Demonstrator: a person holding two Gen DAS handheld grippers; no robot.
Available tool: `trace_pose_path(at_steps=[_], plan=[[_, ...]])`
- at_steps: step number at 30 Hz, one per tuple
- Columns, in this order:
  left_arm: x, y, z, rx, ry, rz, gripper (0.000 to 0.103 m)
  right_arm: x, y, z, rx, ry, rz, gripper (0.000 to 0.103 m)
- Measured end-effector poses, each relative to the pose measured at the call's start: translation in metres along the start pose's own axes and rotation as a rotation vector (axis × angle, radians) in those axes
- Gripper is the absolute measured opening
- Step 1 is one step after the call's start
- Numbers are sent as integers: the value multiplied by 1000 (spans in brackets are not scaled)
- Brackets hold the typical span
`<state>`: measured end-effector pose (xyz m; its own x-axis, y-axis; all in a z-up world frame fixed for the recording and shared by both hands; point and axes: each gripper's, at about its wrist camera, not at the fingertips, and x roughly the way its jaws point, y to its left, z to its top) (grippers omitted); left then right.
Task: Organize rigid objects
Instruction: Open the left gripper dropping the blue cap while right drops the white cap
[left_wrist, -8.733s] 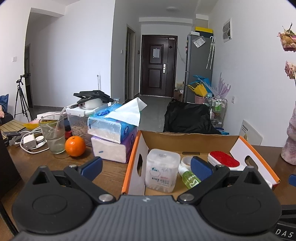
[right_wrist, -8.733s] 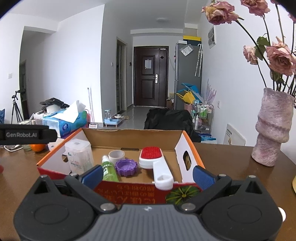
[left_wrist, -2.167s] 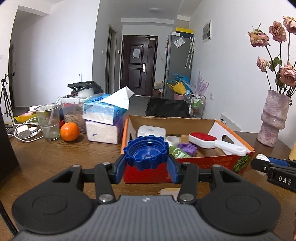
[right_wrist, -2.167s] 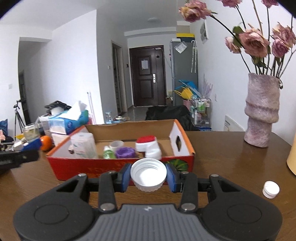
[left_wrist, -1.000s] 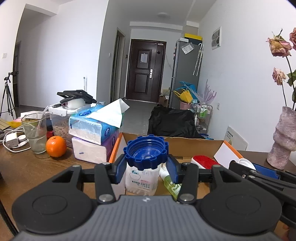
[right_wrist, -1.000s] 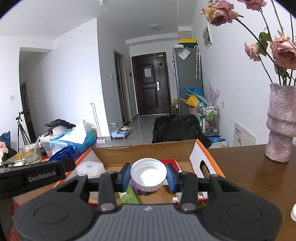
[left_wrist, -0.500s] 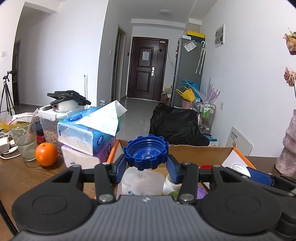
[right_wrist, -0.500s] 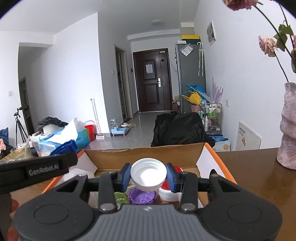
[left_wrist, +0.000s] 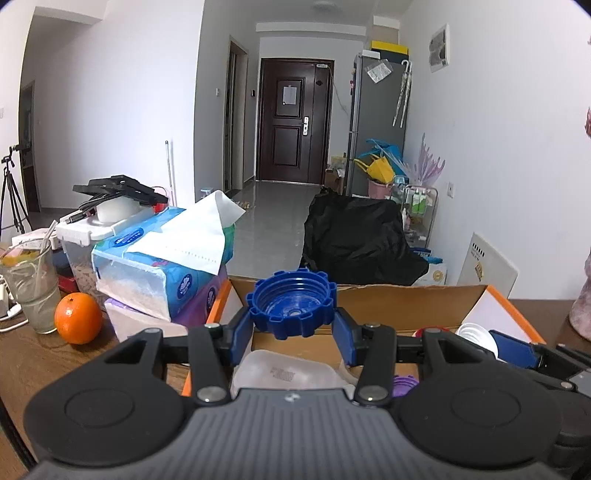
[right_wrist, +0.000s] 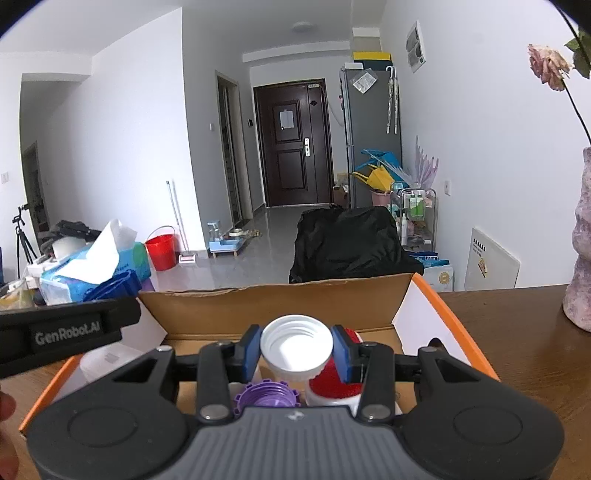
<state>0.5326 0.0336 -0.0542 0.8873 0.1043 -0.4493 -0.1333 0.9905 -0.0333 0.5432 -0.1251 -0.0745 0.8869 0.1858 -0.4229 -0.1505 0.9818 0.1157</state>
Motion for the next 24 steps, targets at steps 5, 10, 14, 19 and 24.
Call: trace_pose_path(at_steps=[5, 10, 14, 19, 24], plan=[[4, -3, -2, 18, 13, 0, 48, 6, 3, -3, -18, 13, -4, 40], [7, -1, -2, 16, 24, 0, 48, 8, 5, -3, -23, 20, -1, 40], [8, 0, -1, 25, 45, -13, 50, 9, 4, -1, -34, 29, -3, 40], [3, 13, 1, 0, 25, 6, 90, 1, 1, 0, -56, 18, -23, 80], [-2, 23, 5, -36, 12, -1, 103, -16, -3, 2, -54, -36, -17, 103]])
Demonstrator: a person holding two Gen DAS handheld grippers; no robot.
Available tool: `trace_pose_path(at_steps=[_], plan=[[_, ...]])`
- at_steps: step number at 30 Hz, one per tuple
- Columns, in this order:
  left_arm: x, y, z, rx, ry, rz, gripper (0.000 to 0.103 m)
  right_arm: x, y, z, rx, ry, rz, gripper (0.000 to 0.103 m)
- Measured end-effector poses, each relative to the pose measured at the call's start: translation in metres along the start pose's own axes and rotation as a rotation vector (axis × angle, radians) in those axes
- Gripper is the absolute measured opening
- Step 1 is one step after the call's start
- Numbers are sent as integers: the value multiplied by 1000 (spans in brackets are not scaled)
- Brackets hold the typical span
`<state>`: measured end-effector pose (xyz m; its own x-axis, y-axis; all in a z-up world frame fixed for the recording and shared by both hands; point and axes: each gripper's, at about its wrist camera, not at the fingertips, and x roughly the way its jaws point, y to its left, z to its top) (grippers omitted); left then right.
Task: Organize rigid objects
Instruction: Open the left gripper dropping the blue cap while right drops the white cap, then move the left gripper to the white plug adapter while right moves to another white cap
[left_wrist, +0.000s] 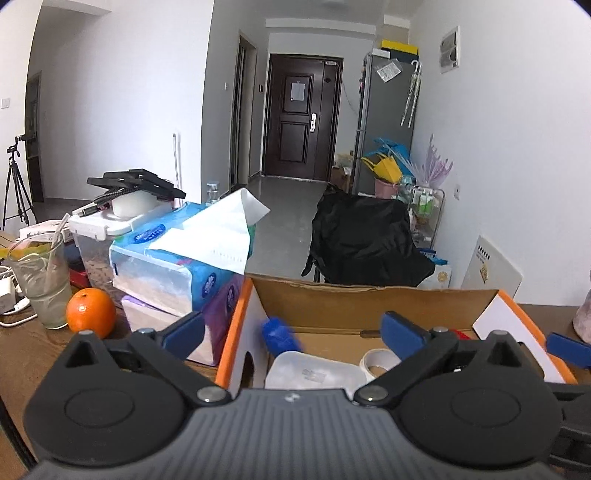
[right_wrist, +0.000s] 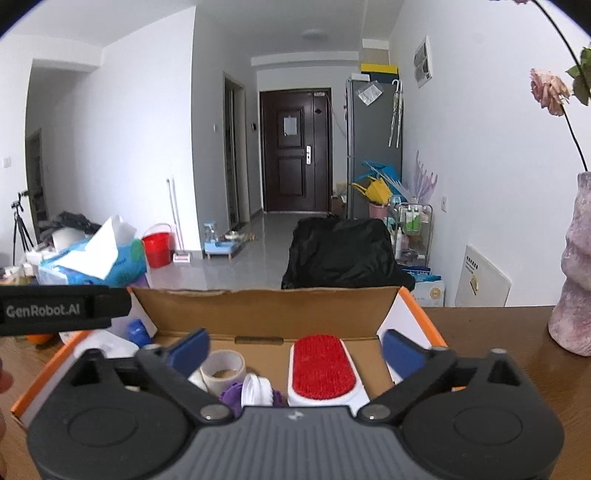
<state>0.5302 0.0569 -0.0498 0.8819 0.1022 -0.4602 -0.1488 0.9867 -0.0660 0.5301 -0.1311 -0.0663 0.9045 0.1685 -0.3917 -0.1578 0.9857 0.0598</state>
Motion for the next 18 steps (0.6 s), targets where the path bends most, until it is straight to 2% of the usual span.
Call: trace_pose_path(at_steps=[12, 18], plan=[[-2, 6, 3, -32, 22, -15, 103, -9, -4, -1, 11, -14, -9, 103], [-24, 0, 2, -20, -19, -6, 103, -21, -5, -2, 3, -35, -18, 103]])
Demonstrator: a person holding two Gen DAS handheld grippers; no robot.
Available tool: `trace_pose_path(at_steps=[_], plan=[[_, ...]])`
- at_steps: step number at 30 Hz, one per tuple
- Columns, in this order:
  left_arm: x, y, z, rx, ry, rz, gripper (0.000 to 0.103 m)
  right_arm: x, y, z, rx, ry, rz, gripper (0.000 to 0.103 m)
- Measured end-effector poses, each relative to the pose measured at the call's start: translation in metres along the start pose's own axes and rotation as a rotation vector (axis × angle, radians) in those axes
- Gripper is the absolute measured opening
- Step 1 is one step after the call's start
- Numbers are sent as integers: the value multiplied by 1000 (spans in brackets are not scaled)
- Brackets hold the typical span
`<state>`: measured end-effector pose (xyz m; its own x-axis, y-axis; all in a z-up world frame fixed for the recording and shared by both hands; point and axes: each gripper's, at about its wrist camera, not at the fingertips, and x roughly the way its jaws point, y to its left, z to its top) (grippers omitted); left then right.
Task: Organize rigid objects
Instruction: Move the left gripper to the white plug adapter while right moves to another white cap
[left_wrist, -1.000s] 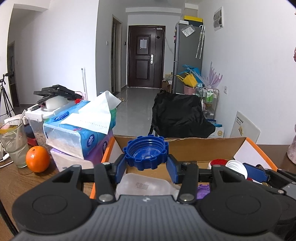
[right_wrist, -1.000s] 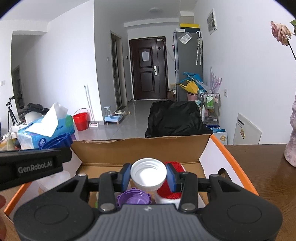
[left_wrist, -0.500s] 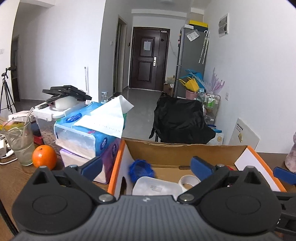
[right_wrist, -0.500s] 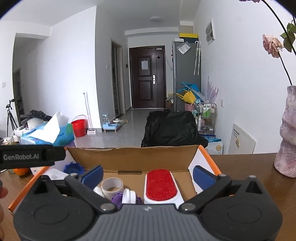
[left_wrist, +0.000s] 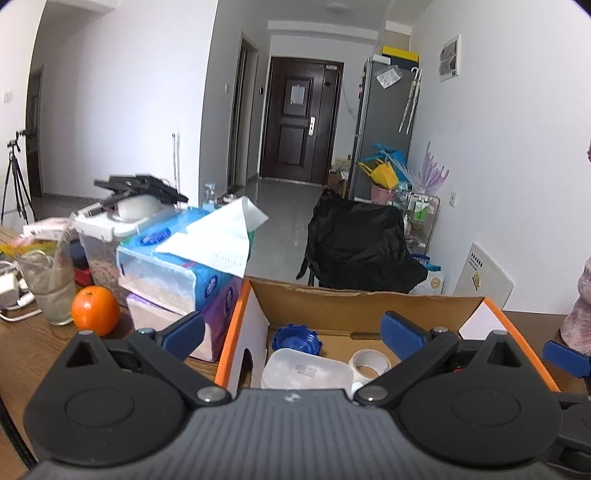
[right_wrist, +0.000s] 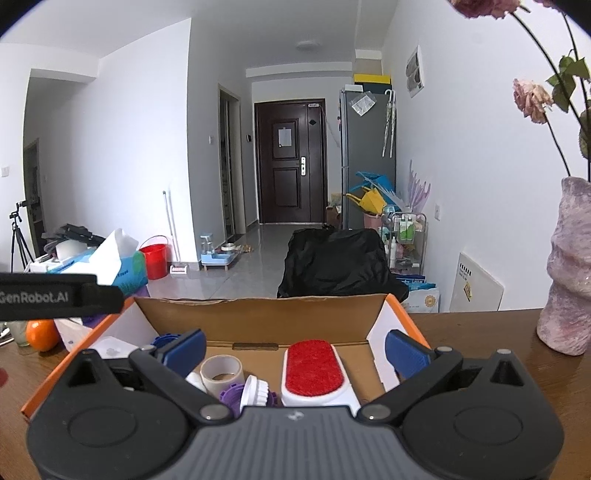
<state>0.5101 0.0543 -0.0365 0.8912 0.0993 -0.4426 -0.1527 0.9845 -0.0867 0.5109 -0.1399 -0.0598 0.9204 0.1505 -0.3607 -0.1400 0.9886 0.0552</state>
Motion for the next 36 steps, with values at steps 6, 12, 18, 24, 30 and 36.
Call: trace_pose_path(at_steps=[6, 12, 18, 24, 30, 36], plan=[[-28, -3, -6, 4, -5, -30, 103, -25, -11, -4, 16, -37, -22, 103], [-59, -6, -19, 12, -6, -40, 103, -60, -21, -12, 12, -66, -36, 103], [-95, -10, -36, 25, -4, -61, 103, -104, -31, -24, 5, -83, -33, 103], [-127, -13, -55, 25, -1, -69, 103, -145, -44, -39, 7, -87, -38, 103], [-153, -19, -72, 31, 6, -76, 103, -177, -59, -55, 14, -83, -64, 103], [-173, -22, -87, 24, 13, -79, 103, -204, -72, -67, 14, -86, -88, 103]])
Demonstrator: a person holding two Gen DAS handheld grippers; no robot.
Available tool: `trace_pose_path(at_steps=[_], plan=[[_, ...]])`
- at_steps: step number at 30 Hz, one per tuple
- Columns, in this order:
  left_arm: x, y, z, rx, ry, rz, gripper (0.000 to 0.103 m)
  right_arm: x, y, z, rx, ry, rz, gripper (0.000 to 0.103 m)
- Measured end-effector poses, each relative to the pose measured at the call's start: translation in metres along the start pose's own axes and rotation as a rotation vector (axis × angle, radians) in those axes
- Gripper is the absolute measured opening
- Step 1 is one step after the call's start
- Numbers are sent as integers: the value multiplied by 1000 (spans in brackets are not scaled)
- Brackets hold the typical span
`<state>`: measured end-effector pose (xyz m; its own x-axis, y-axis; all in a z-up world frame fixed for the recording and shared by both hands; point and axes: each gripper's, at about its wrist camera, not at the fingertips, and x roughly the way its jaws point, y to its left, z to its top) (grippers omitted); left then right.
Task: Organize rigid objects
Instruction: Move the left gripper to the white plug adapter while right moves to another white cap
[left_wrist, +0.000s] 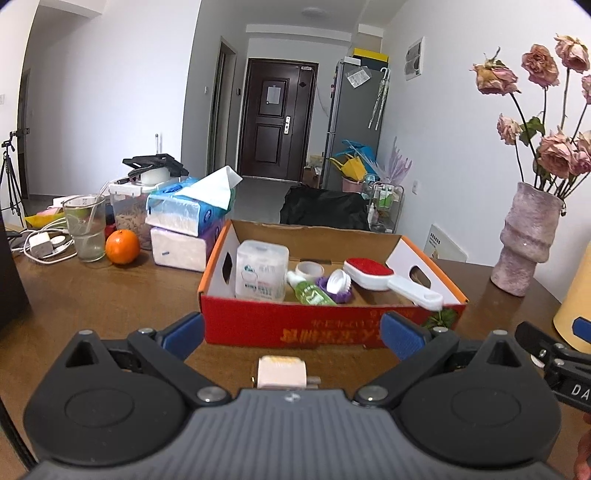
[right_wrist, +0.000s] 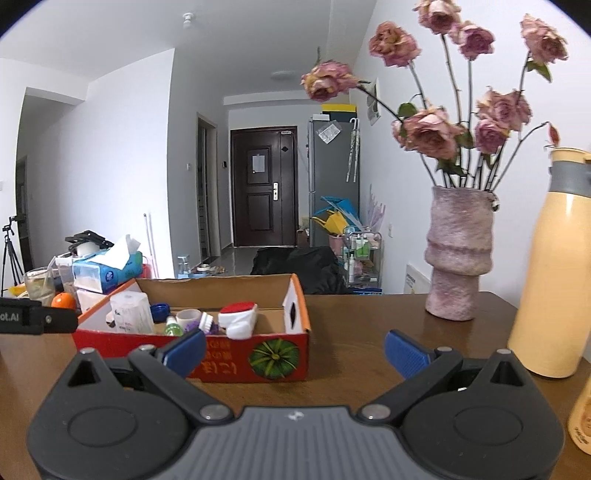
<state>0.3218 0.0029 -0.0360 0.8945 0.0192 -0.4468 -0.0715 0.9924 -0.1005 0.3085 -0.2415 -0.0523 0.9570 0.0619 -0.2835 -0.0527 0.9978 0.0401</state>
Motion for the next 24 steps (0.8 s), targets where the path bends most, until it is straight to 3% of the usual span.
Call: trace_pose_path(at_steps=[14, 24], plan=[[-30, -16, -34, 16, -6, 11, 103, -36, -21, -25, 4, 32, -32, 103], [-23, -10, -40, 0, 7, 23, 103, -27, -35, -33, 13, 82, -82, 103]])
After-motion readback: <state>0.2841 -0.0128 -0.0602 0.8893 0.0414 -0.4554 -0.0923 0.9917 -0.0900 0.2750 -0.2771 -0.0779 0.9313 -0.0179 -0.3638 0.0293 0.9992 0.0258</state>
